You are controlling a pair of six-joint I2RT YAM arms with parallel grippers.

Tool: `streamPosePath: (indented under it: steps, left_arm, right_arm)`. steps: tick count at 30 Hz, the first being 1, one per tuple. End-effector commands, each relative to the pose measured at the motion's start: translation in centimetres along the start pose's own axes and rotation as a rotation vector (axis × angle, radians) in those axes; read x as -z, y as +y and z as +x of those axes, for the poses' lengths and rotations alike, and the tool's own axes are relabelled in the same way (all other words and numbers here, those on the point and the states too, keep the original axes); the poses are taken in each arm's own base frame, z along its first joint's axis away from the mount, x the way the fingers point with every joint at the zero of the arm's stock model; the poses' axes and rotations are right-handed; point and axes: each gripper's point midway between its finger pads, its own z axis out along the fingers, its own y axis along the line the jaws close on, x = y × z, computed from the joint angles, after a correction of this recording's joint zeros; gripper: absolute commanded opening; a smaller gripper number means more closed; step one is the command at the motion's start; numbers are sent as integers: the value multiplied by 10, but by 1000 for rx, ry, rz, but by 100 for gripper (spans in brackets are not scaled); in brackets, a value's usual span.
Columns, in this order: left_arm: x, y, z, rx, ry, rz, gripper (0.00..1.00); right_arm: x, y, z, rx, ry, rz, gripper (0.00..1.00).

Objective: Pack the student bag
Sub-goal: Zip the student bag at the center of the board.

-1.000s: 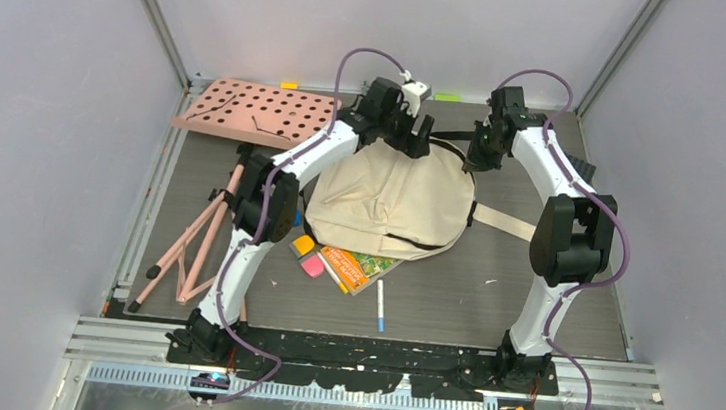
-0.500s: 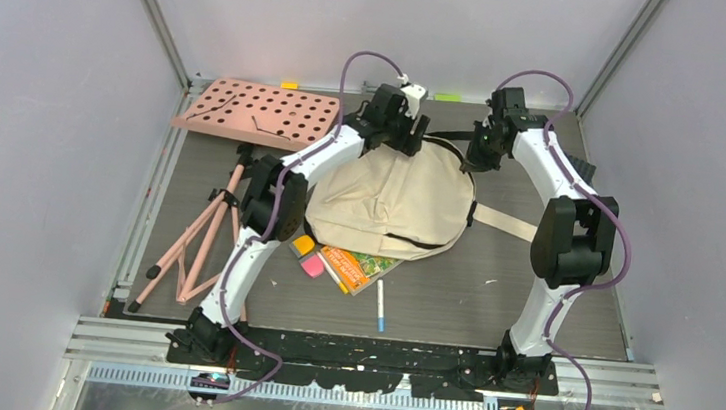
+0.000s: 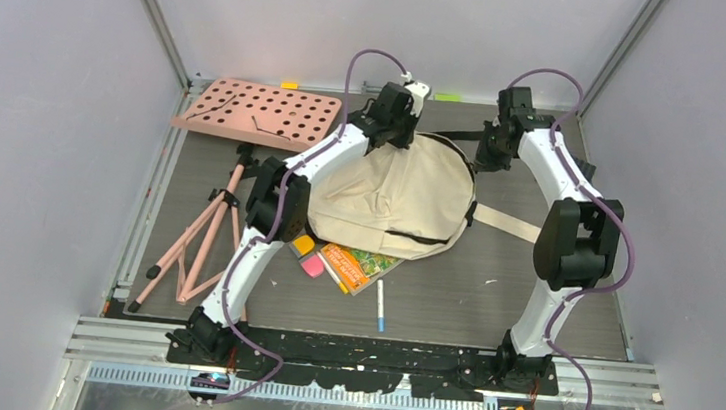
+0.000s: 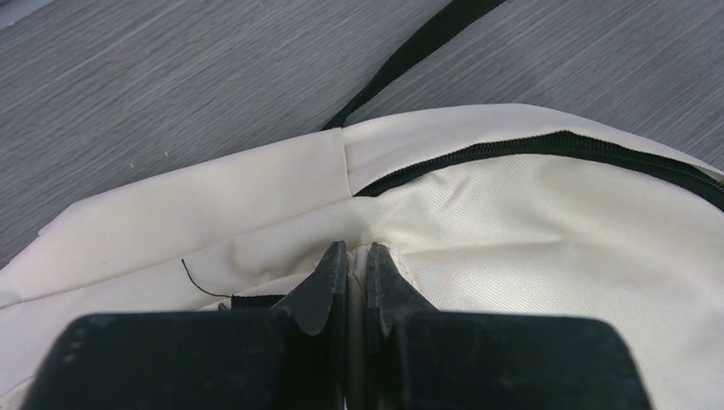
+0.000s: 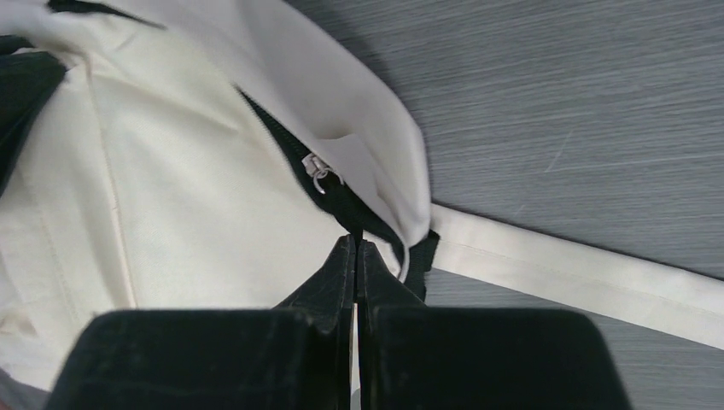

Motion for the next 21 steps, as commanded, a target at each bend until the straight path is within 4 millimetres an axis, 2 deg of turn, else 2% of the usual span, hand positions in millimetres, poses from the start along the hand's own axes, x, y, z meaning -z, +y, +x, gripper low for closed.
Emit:
streamPosePath:
  steps: [1, 8, 13, 16, 19, 21]
  left_arm:
    - [24, 22, -73, -17, -190, -95, 0]
    - [26, 31, -90, 11, -227, -122, 0]
    - [28, 47, -87, 30, -217, -192, 0]
    - [29, 57, -85, 63, -210, -227, 0]
    - [30, 56, -85, 89, -206, -217, 0]
    - [33, 46, -88, 109, -209, -167, 12]
  right_arm:
    - [31, -32, -14, 9, -66, 101, 1]
    - [33, -41, 12, 67, -2, 90, 1]
    - [43, -33, 37, 62, 47, 25, 1]
    - [50, -37, 52, 48, 54, 28, 1]
    - [53, -40, 59, 41, 48, 36, 1]
    - [52, -36, 60, 29, 40, 16, 1]
